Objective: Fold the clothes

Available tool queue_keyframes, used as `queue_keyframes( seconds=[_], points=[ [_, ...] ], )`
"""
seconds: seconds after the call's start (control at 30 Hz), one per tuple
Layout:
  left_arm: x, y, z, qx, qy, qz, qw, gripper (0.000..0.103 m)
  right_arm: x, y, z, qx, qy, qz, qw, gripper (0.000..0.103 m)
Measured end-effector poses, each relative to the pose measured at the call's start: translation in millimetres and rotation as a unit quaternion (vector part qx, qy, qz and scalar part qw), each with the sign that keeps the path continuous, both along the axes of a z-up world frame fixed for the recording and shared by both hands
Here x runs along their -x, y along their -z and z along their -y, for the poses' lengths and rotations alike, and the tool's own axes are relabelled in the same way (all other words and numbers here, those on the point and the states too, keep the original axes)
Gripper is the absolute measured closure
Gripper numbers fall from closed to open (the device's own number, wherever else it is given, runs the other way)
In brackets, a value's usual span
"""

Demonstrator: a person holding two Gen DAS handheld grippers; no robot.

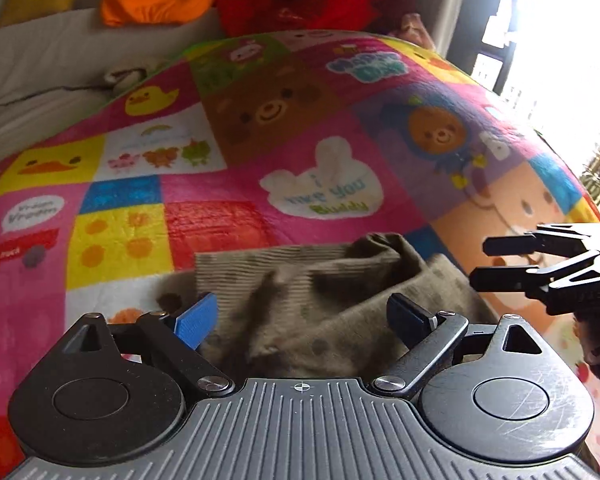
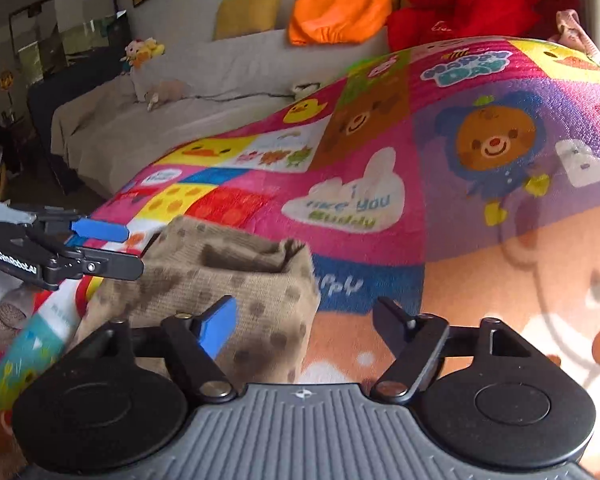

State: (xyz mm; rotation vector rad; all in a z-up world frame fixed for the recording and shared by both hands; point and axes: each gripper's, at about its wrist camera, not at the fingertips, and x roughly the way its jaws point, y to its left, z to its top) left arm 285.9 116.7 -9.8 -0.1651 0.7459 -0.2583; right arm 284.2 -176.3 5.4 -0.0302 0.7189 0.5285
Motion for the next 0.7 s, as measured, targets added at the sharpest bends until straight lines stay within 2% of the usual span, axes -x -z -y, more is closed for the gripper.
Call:
queue_keyframes(
  seconds=[0.07, 0.13, 0.27, 0.33, 0.4, 0.43, 0.47, 0.5, 0.53, 0.57, 0.63, 0.7],
  points=[
    [-22.9, 9.8, -9.3, 0.016, -0.019, -0.023, 0.9994, 0.018, -23.8, 4.4, -2.9, -0.031, 0.013, -0.024, 0.999, 0.034],
    [-35.8, 20.9, -11.5, 0.019, -0.029, -0.038, 0.9987, 0.021, -41.2, 13.6, -10.3, -0.037, 0.019, -0.036, 0.998, 0.034],
    [-37.2, 30.0, 0.8, -0.001, -0.022, -0.025, 0.9995, 0.016, -64.0, 37.1, -29.3, -0.023, 0.013, -0.058, 0.998, 0.034],
    [-33.9, 31.2, 9.8, -0.014, -0.016, -0.018, 0.9996, 0.017, -64.1, 46.8, -38.6, -0.013, 0.007, -0.06, 0.998, 0.039],
    [-30.3, 30.7, 13.6, -0.02, -0.019, -0.015, 0.9995, 0.027, -55.2, 44.4, -44.9, -0.015, -0.01, -0.053, 0.998, 0.07],
    [-28.4, 30.3, 14.8, -0.022, -0.022, -0.015, 0.9994, 0.039, -50.2, 42.4, -47.4, -0.015, -0.017, -0.049, 0.999, 0.08],
    [-26.4, 29.6, 13.4, -0.012, -0.021, -0.018, 0.9995, 0.053, -43.1, 37.2, -47.8, -0.014, -0.019, -0.041, 0.999, 0.083],
    [-24.3, 28.9, 10.0, 0.006, -0.017, -0.025, 0.9995, 0.062, -35.9, 31.6, -47.7, -0.014, -0.022, -0.034, 0.999, 0.085],
    [-22.2, 28.2, 6.6, 0.023, -0.012, -0.031, 0.9992, 0.083, -28.0, 24.1, -45.7, -0.019, -0.029, -0.028, 0.999, 0.087],
    [-19.0, 27.0, 2.4, 0.048, -0.01, -0.041, 0.998, 0.091, -19.3, 15.1, -42.3, -0.026, -0.033, -0.021, 0.999, 0.09],
    [-4.9, 18.6, -3.5, 0.087, -0.013, -0.042, 0.9953, 0.091, 3.2, -7.4, -34.2, -0.04, -0.042, -0.001, 0.998, 0.092],
    [19.7, -0.2, -1.7, 0.103, -0.01, -0.02, 0.9944, 0.092, 32.6, -30.7, -26.2, -0.049, -0.054, 0.023, 0.997, 0.093]
  ],
)
